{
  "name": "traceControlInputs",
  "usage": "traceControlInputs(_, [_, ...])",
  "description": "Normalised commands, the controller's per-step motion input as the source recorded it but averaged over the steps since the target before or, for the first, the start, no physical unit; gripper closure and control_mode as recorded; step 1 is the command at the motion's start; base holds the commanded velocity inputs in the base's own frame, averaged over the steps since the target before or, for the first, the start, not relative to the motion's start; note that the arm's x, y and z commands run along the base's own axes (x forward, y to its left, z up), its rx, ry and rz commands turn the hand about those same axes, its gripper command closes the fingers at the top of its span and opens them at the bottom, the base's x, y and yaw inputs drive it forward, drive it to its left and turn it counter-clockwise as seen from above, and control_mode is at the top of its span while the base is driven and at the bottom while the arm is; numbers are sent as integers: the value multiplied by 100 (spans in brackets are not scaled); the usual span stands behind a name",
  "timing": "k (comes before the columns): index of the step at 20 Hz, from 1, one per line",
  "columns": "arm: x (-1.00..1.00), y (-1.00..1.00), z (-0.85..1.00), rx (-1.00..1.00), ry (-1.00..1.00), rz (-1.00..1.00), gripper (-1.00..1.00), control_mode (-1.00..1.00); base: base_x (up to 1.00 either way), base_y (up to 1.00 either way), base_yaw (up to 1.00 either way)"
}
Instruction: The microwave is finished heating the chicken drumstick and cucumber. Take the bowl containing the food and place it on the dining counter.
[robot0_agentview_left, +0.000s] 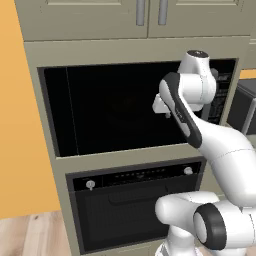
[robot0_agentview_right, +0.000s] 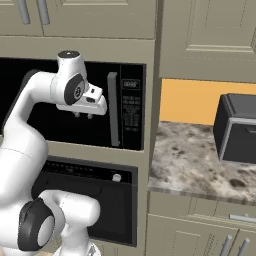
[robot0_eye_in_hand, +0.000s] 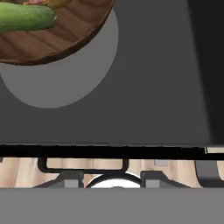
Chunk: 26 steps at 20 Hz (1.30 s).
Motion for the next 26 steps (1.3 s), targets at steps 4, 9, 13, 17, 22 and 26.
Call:
traceControlInputs(4, [-13,0,0,0,-3,0,-100,-100,0,0,0])
traceControlInputs(9, [-30,0,0,0,-10,1,-100,-100,0,0,0])
traceControlInputs(13, [-6,0,0,0,0,0,-100,-100,0,0,0])
traceControlInputs(17, [-17,0,-3,-2,0,0,-100,-100,0,0,0])
traceControlInputs(22, [0,0,0,0,0,0,-100,100,-2,-3,0])
traceControlInputs(26, [0,0,0,0,0,0,-100,100,-13,-32,1])
